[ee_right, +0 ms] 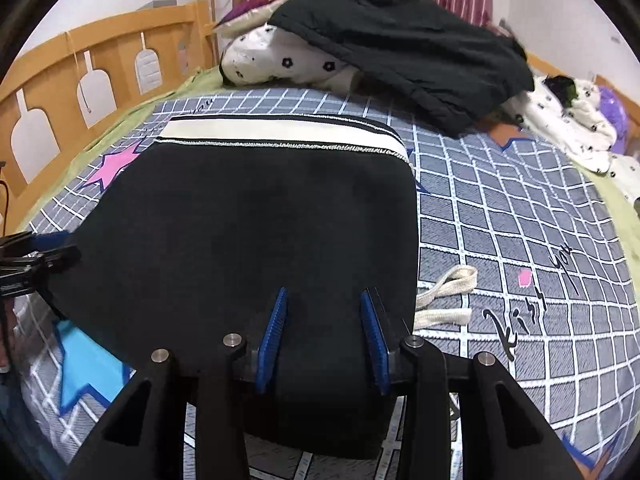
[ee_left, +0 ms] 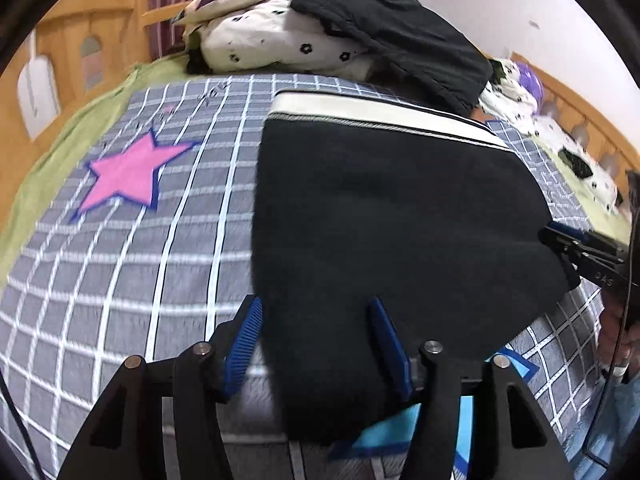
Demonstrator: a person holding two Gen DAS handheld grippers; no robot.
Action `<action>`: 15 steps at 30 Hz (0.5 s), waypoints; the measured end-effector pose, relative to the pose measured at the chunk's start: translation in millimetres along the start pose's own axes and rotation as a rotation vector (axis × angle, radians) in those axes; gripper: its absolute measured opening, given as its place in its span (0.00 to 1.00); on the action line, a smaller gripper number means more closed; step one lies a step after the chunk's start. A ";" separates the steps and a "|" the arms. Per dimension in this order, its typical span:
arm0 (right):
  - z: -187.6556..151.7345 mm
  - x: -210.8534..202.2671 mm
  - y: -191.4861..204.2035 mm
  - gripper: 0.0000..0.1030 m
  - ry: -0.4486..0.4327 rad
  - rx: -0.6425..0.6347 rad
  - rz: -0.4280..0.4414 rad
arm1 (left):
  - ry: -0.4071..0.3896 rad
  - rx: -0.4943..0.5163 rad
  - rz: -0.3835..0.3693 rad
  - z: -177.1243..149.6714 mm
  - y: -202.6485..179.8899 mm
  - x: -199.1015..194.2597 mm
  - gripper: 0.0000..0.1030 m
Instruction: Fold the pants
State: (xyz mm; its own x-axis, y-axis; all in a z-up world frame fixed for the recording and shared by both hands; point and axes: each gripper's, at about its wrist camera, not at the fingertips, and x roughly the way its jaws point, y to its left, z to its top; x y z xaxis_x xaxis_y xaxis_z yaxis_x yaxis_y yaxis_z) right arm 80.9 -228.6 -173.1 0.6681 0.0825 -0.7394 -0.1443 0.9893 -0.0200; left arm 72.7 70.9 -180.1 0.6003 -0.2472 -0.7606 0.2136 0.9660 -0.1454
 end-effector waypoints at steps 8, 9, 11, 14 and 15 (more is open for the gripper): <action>1.9 -6.3 4.0 0.36 0.049 0.018 -0.046 | 0.002 -0.011 -0.005 -11.2 9.1 -14.6 0.56; 0.0 -9.1 3.8 0.36 0.050 0.020 -0.047 | -0.004 -0.007 -0.018 -15.7 11.1 -19.9 0.56; -4.6 -18.0 1.5 0.36 0.050 0.035 -0.060 | -0.011 0.018 -0.052 -21.5 12.8 -28.9 0.54; -12.3 -35.4 -2.2 0.36 0.033 0.053 -0.081 | -0.009 0.113 -0.093 -36.6 3.3 -42.3 0.54; -16.2 -41.7 -4.2 0.36 0.023 0.064 -0.084 | -0.001 0.128 -0.082 -40.8 0.0 -42.6 0.54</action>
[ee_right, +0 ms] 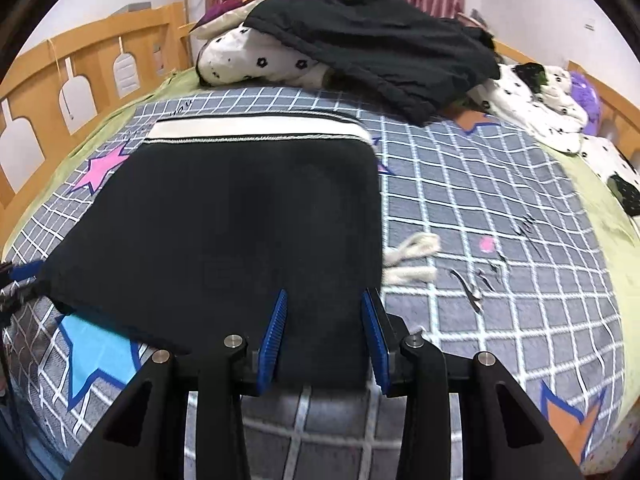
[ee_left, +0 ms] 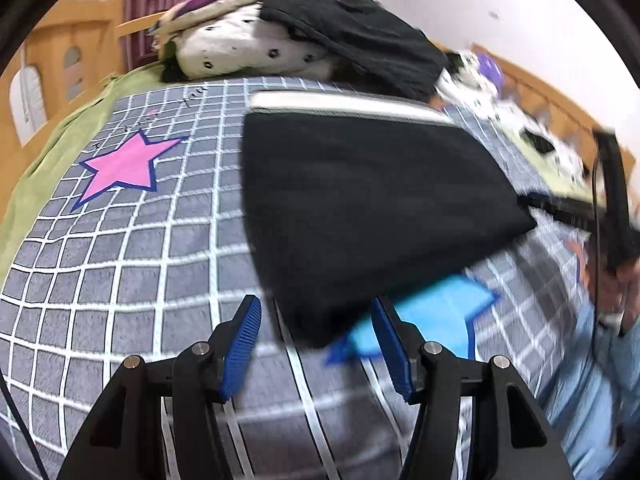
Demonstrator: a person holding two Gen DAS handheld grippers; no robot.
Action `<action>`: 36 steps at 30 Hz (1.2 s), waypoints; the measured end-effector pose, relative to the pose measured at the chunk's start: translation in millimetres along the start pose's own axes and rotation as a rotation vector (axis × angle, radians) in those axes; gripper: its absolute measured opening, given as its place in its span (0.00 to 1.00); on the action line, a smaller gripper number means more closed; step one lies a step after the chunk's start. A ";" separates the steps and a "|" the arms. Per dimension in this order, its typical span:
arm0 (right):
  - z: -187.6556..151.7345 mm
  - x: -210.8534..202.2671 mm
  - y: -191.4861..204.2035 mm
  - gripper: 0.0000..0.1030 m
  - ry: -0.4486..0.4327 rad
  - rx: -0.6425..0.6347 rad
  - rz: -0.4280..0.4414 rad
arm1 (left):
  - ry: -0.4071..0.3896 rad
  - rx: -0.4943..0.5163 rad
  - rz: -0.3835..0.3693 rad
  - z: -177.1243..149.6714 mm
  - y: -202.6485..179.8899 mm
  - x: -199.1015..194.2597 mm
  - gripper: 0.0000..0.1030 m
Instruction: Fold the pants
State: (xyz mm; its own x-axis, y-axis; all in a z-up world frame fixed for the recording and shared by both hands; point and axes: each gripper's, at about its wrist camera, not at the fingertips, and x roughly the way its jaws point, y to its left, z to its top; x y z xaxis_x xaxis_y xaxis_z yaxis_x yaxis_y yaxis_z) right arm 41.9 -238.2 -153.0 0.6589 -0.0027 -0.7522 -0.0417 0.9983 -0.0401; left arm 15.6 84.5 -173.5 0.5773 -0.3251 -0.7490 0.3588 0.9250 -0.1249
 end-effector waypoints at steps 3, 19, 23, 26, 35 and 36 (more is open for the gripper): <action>-11.0 -4.7 -7.5 0.36 0.002 0.033 0.009 | 0.005 -0.032 0.079 -2.2 -2.4 10.4 0.54; -25.8 4.5 -30.8 0.36 0.027 0.158 0.050 | 0.067 -0.177 0.135 -5.6 2.5 14.0 0.16; -25.2 -7.6 -32.8 0.36 0.015 0.166 0.036 | 0.049 -0.180 0.131 -8.3 0.6 -8.3 0.16; -25.5 -17.0 -33.3 0.37 0.001 0.167 0.029 | -0.006 -0.189 0.132 -3.1 -0.5 -26.9 0.21; 4.5 -29.1 -18.0 0.44 -0.059 0.118 0.025 | -0.084 -0.152 0.154 48.2 -11.0 -13.9 0.44; 6.0 -25.3 -15.2 0.44 -0.060 0.104 0.026 | -0.066 -0.155 0.152 48.5 -9.8 -3.9 0.44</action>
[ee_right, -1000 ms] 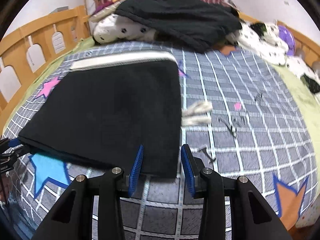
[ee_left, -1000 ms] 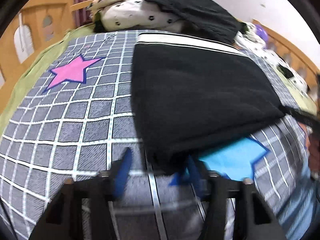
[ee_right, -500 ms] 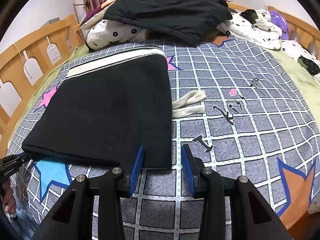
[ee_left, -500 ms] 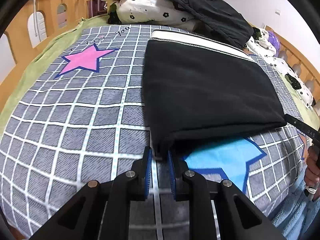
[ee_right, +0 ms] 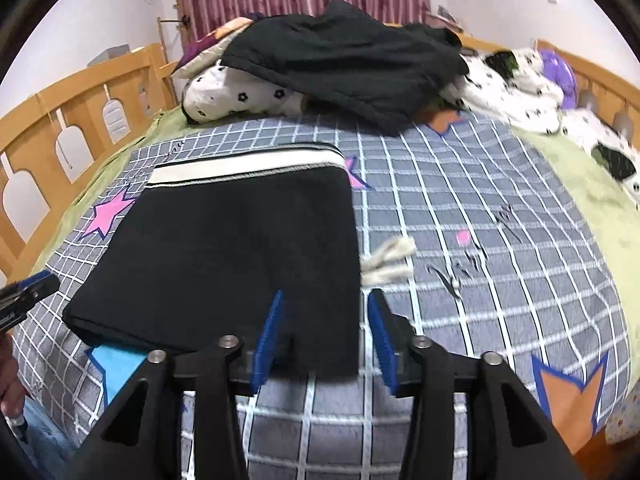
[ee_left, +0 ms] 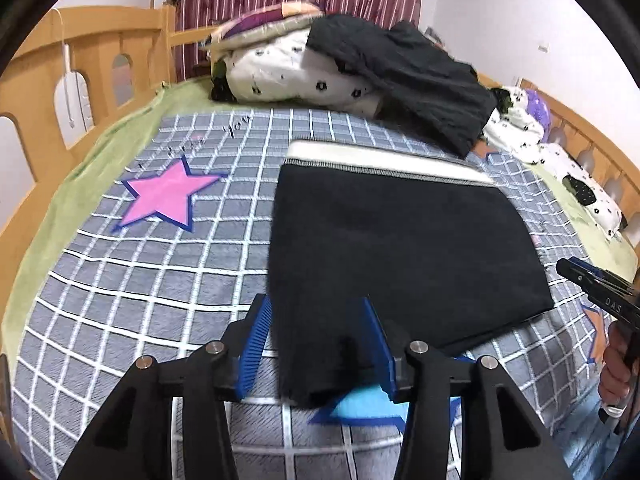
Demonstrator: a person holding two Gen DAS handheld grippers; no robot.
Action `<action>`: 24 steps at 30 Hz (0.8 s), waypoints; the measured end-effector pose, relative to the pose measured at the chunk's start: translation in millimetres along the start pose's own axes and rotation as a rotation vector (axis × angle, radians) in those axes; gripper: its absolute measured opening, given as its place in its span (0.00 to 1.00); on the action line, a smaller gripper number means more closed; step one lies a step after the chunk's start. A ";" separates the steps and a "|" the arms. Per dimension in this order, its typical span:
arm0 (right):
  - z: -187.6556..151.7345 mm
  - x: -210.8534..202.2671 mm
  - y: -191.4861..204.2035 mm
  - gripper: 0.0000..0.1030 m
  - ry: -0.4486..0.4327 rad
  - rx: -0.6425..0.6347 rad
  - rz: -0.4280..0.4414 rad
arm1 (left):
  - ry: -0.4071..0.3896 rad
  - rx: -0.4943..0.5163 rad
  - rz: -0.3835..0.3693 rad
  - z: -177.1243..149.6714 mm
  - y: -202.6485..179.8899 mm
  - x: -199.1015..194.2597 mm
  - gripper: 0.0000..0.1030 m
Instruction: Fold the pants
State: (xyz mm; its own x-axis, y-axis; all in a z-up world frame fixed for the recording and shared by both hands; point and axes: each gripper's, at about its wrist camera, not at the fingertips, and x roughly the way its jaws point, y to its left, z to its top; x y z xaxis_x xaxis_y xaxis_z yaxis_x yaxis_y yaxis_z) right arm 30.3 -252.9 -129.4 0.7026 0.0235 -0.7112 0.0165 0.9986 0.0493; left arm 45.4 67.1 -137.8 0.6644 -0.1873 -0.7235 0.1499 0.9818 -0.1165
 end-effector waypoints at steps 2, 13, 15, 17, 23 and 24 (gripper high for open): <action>-2.0 15.6 4.6 0.44 0.030 -0.024 -0.009 | 0.040 -0.002 0.002 -6.2 -1.2 15.2 0.44; -22.6 51.9 -5.6 0.45 0.116 0.004 0.000 | 0.130 -0.069 -0.052 -20.0 15.4 44.8 0.48; -24.1 50.4 -2.0 0.46 0.102 0.001 -0.014 | 0.124 -0.062 -0.047 -19.8 14.3 44.1 0.49; -23.7 48.5 -0.9 0.46 0.087 0.000 -0.024 | 0.110 -0.048 -0.043 -18.0 11.2 39.2 0.49; -4.3 28.2 5.1 0.46 0.003 -0.040 -0.070 | 0.011 0.008 0.001 9.7 7.4 15.5 0.48; 1.2 25.1 5.4 0.46 -0.015 -0.037 -0.077 | 0.003 0.012 -0.002 19.3 6.9 14.1 0.48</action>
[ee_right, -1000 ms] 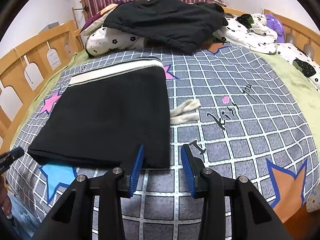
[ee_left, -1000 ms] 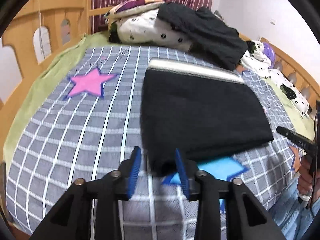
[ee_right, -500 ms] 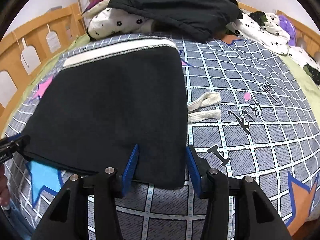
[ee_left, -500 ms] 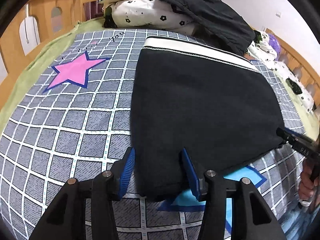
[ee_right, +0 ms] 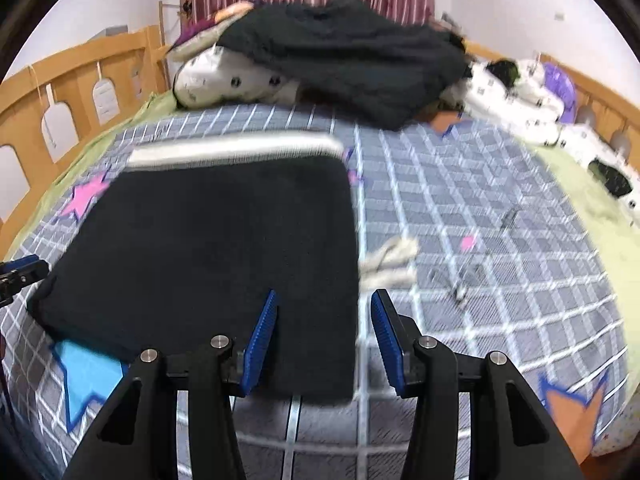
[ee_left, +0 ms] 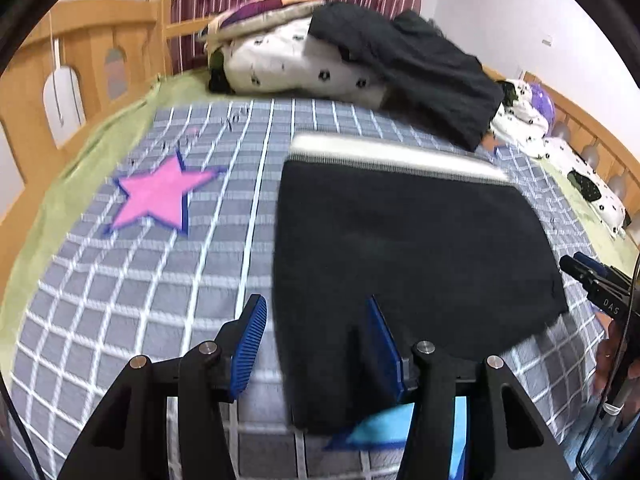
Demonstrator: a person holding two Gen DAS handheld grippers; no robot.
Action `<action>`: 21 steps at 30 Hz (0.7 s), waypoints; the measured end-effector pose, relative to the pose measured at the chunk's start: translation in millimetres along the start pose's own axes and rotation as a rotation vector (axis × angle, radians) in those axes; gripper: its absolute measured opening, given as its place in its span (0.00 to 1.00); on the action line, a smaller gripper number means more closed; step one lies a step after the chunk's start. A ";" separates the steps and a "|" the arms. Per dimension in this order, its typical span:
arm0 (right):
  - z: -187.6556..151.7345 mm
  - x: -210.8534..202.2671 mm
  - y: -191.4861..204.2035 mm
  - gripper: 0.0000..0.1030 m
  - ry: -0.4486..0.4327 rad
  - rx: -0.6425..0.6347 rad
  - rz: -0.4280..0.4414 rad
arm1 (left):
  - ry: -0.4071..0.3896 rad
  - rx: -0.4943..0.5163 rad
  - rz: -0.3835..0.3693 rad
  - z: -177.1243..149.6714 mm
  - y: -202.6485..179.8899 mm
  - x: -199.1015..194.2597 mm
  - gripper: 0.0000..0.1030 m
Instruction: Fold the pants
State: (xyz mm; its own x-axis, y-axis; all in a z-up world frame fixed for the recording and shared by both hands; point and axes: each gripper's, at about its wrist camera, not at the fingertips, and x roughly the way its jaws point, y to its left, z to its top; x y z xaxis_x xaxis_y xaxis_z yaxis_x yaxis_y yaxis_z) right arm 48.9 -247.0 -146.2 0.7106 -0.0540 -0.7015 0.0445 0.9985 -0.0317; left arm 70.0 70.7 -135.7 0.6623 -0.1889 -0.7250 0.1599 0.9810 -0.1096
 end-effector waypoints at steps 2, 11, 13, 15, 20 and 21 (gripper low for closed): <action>21.1 -5.4 -1.0 0.46 -0.027 0.007 0.013 | -0.006 0.008 -0.005 15.8 -1.2 0.7 0.48; 109.6 32.7 14.5 0.47 -0.081 -0.046 0.065 | -0.079 0.110 0.015 81.4 -18.8 30.7 0.48; 115.2 53.4 17.0 0.47 -0.051 -0.049 0.071 | -0.049 0.093 -0.015 87.9 -18.2 47.3 0.48; 114.0 74.0 17.0 0.47 -0.014 -0.045 0.078 | -0.012 0.068 -0.035 88.5 -15.5 66.4 0.48; 88.7 112.8 15.9 0.50 0.020 -0.057 0.055 | 0.121 0.090 -0.018 69.7 -15.8 116.3 0.48; 90.1 111.8 19.6 0.51 0.025 -0.083 0.050 | 0.130 0.100 -0.008 67.5 -16.7 120.1 0.49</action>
State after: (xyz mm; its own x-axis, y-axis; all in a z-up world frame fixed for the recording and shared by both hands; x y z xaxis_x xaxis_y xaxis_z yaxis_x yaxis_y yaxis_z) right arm 192.5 -234.3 -161.1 0.6925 -0.0052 -0.7214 -0.0491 0.9973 -0.0544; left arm 196.3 28.7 -175.0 0.5617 -0.1832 -0.8068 0.2410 0.9691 -0.0523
